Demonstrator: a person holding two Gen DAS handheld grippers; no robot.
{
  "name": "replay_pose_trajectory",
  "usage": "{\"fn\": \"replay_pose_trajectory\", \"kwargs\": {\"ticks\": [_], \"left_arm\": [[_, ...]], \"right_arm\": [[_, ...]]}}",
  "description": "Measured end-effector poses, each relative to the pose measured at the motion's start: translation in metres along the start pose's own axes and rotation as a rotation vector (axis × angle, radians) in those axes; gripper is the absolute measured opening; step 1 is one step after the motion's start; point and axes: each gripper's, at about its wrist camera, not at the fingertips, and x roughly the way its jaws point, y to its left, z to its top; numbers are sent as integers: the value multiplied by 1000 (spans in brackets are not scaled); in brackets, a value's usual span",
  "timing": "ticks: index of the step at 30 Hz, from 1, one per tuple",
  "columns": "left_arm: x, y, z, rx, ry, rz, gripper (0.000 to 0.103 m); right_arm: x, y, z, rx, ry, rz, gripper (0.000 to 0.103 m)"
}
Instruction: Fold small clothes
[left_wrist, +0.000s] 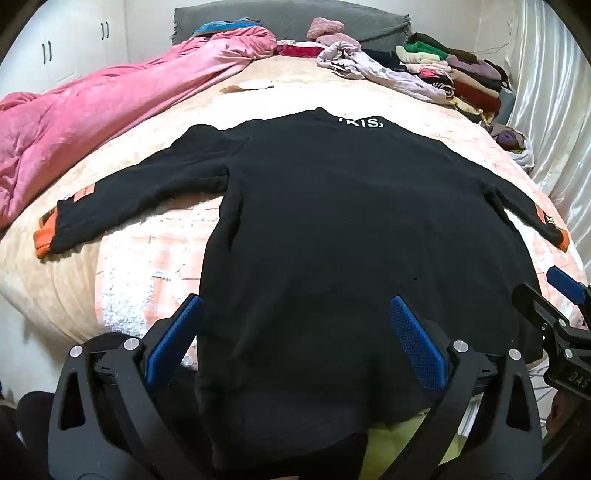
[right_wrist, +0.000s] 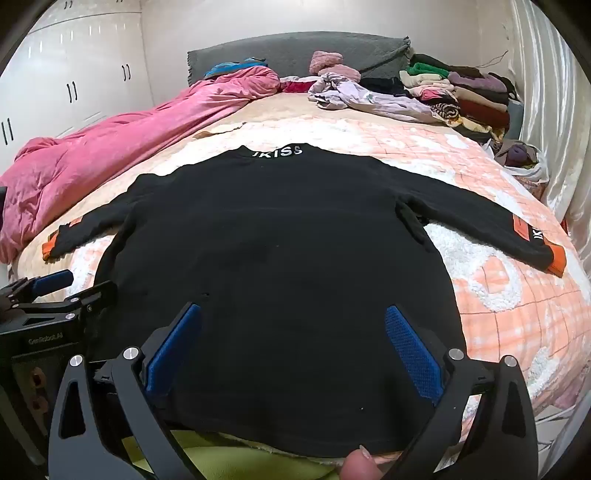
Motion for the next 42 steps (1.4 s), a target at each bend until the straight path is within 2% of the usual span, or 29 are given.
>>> {"fn": "replay_pose_trajectory", "kwargs": {"ticks": [14,20,42], "left_arm": [[0,13,3,-8,1,-5,94],[-3,4,1,-4,-8,19,94],[-4,3,0,-1,-7,20,94]], "right_arm": [[0,4,2,0,-6,1,99],[-2,3,0,-5,-12,-3,99],[-2,2,-3,-11,-10,2,99]]}}
